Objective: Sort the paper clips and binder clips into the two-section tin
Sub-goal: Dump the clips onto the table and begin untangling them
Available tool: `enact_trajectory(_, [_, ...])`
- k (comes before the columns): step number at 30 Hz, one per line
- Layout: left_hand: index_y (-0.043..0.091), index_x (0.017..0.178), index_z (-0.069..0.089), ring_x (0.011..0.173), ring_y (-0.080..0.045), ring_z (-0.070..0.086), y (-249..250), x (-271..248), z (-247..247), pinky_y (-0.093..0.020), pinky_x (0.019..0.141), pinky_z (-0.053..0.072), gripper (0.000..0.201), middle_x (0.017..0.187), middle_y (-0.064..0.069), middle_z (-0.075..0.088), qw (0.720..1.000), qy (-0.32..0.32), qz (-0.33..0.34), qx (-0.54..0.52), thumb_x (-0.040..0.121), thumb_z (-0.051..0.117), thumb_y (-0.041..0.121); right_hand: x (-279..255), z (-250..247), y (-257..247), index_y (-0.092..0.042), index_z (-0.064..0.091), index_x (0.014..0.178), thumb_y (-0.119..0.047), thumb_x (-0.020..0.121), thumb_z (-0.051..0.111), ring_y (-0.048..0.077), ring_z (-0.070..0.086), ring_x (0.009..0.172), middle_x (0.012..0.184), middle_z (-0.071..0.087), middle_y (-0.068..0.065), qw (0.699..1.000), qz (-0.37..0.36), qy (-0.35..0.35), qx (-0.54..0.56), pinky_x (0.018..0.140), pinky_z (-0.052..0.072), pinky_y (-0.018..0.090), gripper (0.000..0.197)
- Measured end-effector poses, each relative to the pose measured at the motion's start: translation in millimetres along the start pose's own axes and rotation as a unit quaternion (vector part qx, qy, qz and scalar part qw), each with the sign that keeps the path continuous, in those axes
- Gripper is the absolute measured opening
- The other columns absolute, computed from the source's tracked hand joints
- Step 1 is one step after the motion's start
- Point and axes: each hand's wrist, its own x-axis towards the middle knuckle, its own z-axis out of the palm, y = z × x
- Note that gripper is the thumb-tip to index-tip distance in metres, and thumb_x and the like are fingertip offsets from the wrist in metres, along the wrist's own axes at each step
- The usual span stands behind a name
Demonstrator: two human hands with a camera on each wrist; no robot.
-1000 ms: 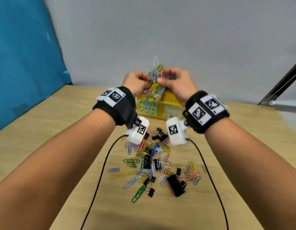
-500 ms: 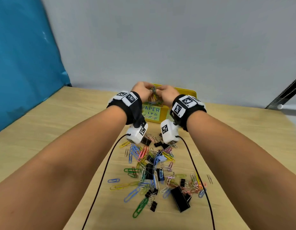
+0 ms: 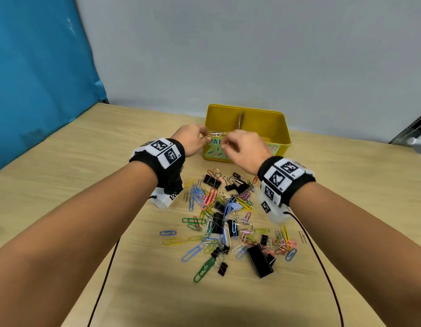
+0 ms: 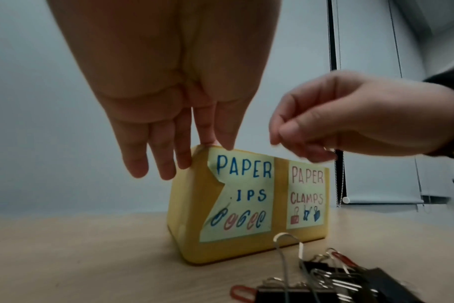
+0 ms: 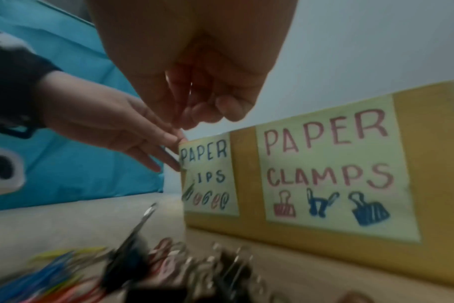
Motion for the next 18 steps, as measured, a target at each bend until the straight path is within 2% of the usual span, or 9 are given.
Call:
enact_trajectory(3, [0.015, 0.137, 0.044, 0.127, -0.026, 0.049, -4, -14, 2, -0.031, 0.104, 0.037, 0.045, 0.141, -0.010, 0.050, 0.999, -0.008, -0.008, -0.035, 0.093, 0.051, 0.023, -16, 13, 2, -0.015, 0.059, 0.118, -0.022, 0.093, 0.047, 0.025, 0.060, 0.105, 0.119, 0.063, 0.011, 0.989, 0.041, -0.129, -0.058, 0.093, 0.051, 0.035, 0.028])
enact_trajectory(5, [0.015, 0.143, 0.031, 0.130, -0.028, 0.045, -7, -24, 4, -0.036, 0.108, 0.037, 0.056, 0.146, -0.012, 0.042, 0.996, 0.023, -0.024, -0.086, 0.092, 0.054, 0.019, -24, 20, 5, -0.019, 0.048, 0.134, -0.024, 0.094, 0.045, 0.029, 0.049, 0.123, 0.133, 0.052, 0.014, 0.964, 0.076, -0.234, -0.099, 0.104, 0.041, 0.037, 0.040])
enact_trajectory(7, [0.008, 0.138, 0.033, 0.126, -0.030, 0.047, -14, -33, 7, -0.037, 0.105, 0.038, 0.052, 0.141, -0.017, 0.041, 0.993, 0.051, -0.052, -0.092, 0.091, 0.054, 0.016, -31, 26, 9, -0.022, 0.038, 0.142, -0.028, 0.095, 0.045, 0.031, 0.042, 0.130, 0.139, 0.045, 0.016, 0.944, 0.093, -0.290, -0.124, 0.109, 0.035, 0.038, 0.048])
enact_trajectory(9, [0.008, 0.135, 0.037, 0.123, -0.033, 0.048, -22, -46, 16, -0.038, 0.103, 0.039, 0.050, 0.139, -0.019, 0.038, 0.995, -0.026, -0.093, -0.034, 0.090, 0.054, 0.019, -38, 29, 13, -0.026, 0.039, 0.141, -0.026, 0.093, 0.047, 0.033, 0.043, 0.126, 0.137, 0.043, 0.015, 0.941, 0.111, -0.296, -0.121, 0.108, 0.038, 0.039, 0.049])
enact_trajectory(11, [0.017, 0.142, 0.030, 0.127, -0.036, 0.042, -26, -60, 27, -0.042, 0.104, 0.039, 0.062, 0.143, -0.019, 0.031, 0.978, -0.154, -0.125, 0.071, 0.087, 0.057, 0.028, -42, 25, 16, -0.023, 0.048, 0.135, -0.016, 0.092, 0.047, 0.030, 0.049, 0.121, 0.133, 0.047, 0.012, 0.939, 0.126, -0.303, -0.108, 0.101, 0.042, 0.035, 0.044])
enact_trajectory(12, [0.022, 0.145, 0.027, 0.130, -0.038, 0.037, -26, -65, 32, -0.045, 0.104, 0.038, 0.068, 0.143, -0.018, 0.030, 0.967, -0.188, -0.122, 0.123, 0.085, 0.058, 0.032, -43, 22, 16, -0.020, 0.053, 0.131, -0.011, 0.091, 0.046, 0.027, 0.051, 0.119, 0.132, 0.051, 0.010, 0.935, 0.131, -0.312, -0.103, 0.098, 0.042, 0.032, 0.042])
enact_trajectory(15, [0.027, 0.142, 0.035, 0.126, -0.036, 0.038, -18, -74, 44, -0.045, 0.103, 0.041, 0.069, 0.135, -0.016, 0.034, 0.959, -0.217, -0.087, 0.158, 0.079, 0.063, 0.031, -43, 13, 14, -0.016, 0.061, 0.121, -0.004, 0.091, 0.042, 0.024, 0.053, 0.120, 0.132, 0.058, 0.006, 0.941, 0.143, -0.296, -0.083, 0.099, 0.043, 0.033, 0.038])
enact_trajectory(17, [0.026, 0.138, 0.041, 0.107, -0.030, 0.054, -10, -74, 46, -0.041, 0.099, 0.047, 0.066, 0.133, -0.014, 0.035, 0.966, -0.229, -0.073, 0.095, 0.078, 0.068, 0.028, -39, 14, 9, -0.018, 0.055, 0.128, -0.002, 0.091, 0.040, 0.024, 0.053, 0.120, 0.135, 0.054, 0.007, 0.957, 0.130, -0.250, -0.070, 0.099, 0.045, 0.034, 0.043])
enact_trajectory(18, [0.025, 0.138, 0.041, 0.096, -0.026, 0.059, -8, -74, 47, -0.040, 0.097, 0.049, 0.068, 0.134, -0.013, 0.035, 0.967, -0.234, -0.073, 0.063, 0.077, 0.070, 0.026, -39, 17, 5, -0.019, 0.050, 0.133, -0.002, 0.091, 0.041, 0.023, 0.056, 0.113, 0.134, 0.053, 0.009, 0.963, 0.118, -0.237, -0.056, 0.094, 0.048, 0.032, 0.046])
